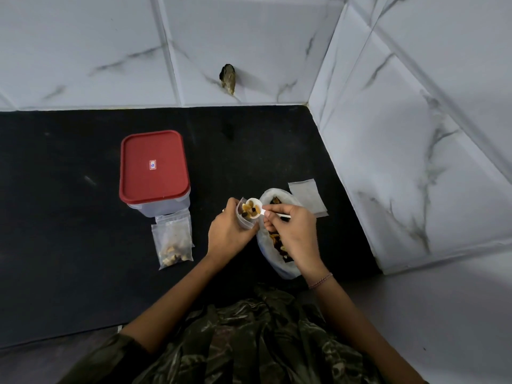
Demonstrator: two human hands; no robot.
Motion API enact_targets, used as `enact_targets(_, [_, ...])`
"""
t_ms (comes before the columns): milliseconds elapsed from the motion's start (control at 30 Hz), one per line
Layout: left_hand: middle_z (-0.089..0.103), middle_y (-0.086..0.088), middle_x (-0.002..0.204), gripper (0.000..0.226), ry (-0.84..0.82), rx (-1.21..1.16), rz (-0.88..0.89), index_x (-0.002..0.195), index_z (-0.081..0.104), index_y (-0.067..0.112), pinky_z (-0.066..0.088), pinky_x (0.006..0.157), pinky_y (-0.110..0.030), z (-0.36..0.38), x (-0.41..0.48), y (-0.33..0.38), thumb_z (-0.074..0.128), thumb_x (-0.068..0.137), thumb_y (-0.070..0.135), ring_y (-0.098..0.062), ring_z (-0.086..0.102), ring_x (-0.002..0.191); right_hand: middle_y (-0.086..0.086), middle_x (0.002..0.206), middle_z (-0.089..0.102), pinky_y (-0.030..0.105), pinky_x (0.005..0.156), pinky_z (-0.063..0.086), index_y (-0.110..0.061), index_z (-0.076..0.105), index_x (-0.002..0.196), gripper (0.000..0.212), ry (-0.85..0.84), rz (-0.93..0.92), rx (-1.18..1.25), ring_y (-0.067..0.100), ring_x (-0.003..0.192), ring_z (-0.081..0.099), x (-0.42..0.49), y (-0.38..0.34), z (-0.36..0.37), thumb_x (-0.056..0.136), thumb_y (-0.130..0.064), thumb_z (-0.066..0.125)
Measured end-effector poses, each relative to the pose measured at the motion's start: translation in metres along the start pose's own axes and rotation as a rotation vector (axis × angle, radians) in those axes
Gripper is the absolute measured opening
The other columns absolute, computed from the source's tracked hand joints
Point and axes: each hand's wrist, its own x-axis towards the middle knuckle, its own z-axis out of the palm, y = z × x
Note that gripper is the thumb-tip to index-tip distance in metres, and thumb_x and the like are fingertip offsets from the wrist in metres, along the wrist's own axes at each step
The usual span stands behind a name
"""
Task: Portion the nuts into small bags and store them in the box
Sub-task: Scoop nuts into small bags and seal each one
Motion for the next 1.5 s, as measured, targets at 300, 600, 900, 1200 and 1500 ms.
enact_targets(300, [0.065,0.008,0.082,0.041,0.003,-0.155,-0.023,0.098,0.046,0.020,0.052,0.060,-0.026,-0.002,0.002,0.003,0.070,0.075,0.043,-0.006,0.065,0.073,0.004,0.101,0.065,0.021,0.084,0.050,-0.007,0.067,0.109,0.043,-0.012,-0.729,-0.745,0.013,0.091,0.063,-0.012,0.015,0.015,0.068,-0.007,0.079])
enact_targets(600, [0.065,0.005,0.087,0.047,-0.009,-0.235,-0.007,0.101,0.046,0.021,0.051,0.062,-0.023,-0.005,0.002,0.002,0.072,0.074,0.049,-0.008,0.065,0.077,0.011,0.112,0.064,0.018,0.105,0.034,-0.002,0.061,0.120,0.033,0.046,-0.860,-0.561,0.010,0.106,0.054,-0.010,0.033,0.007,0.093,-0.010,0.045])
enact_targets(900, [0.064,0.008,0.097,0.046,-0.022,-0.187,-0.001,0.103,0.046,0.022,0.052,0.065,-0.018,-0.006,0.000,0.002,0.075,0.078,0.047,-0.004,0.065,0.084,0.002,0.097,0.073,0.015,0.079,0.051,-0.011,0.067,0.113,0.024,0.016,0.055,0.441,0.008,0.091,0.068,-0.008,0.018,0.009,0.090,-0.007,0.058])
enact_targets(1200, [0.056,0.010,0.104,0.048,-0.065,-0.098,-0.058,0.115,0.044,0.019,0.049,0.070,-0.017,-0.006,-0.005,-0.004,0.074,0.080,0.034,-0.004,0.059,0.090,0.003,0.107,0.067,0.019,0.082,0.050,-0.012,0.070,0.107,0.022,0.110,-0.193,-0.380,0.009,0.094,0.061,-0.007,0.056,-0.024,0.087,-0.008,0.062])
enact_targets(1500, [0.062,0.006,0.103,0.050,-0.148,-0.004,-0.046,0.115,0.045,0.017,0.052,0.068,-0.022,0.011,-0.013,-0.002,0.074,0.080,0.038,-0.008,0.063,0.086,0.006,0.092,0.066,0.026,0.082,0.051,-0.005,0.068,0.102,0.032,-0.054,-0.658,-0.769,0.016,0.083,0.062,-0.020,0.095,-0.007,0.088,-0.019,0.042])
